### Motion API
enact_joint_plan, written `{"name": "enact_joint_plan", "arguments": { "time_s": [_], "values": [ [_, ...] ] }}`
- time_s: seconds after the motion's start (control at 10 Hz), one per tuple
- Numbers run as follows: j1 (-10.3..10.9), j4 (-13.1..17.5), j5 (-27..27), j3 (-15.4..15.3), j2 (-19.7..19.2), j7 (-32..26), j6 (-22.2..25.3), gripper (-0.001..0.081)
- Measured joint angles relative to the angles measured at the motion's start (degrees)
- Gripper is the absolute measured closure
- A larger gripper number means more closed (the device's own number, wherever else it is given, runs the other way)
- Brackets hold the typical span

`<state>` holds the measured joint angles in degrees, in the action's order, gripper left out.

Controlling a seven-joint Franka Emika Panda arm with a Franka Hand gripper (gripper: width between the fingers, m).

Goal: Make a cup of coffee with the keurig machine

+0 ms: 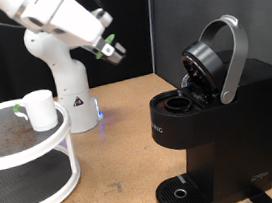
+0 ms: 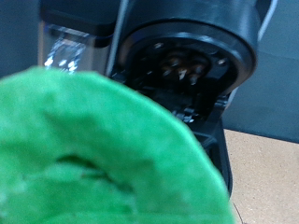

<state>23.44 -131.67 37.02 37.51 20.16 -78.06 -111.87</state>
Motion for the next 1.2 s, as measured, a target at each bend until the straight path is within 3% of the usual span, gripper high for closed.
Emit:
{"name": "enact_joint_plan", "arguments": {
  "time_s": [0.3,0.6,0.8,1.2],
  "values": [
    [1.33,2.03,0.64,-2.70,-4.03,5.67,-2.96,0.0366],
    [1.35,2.00,1.87,-3.21,-3.72,6.20,-4.10,0.0366],
    [1.52,2.22,2.18,-5.74,-3.30,10.14,-6.32,0.0366],
    [1.77,2.71,0.64,-9.24,-3.21,13.04,-4.44,0.0366]
  ]
}}
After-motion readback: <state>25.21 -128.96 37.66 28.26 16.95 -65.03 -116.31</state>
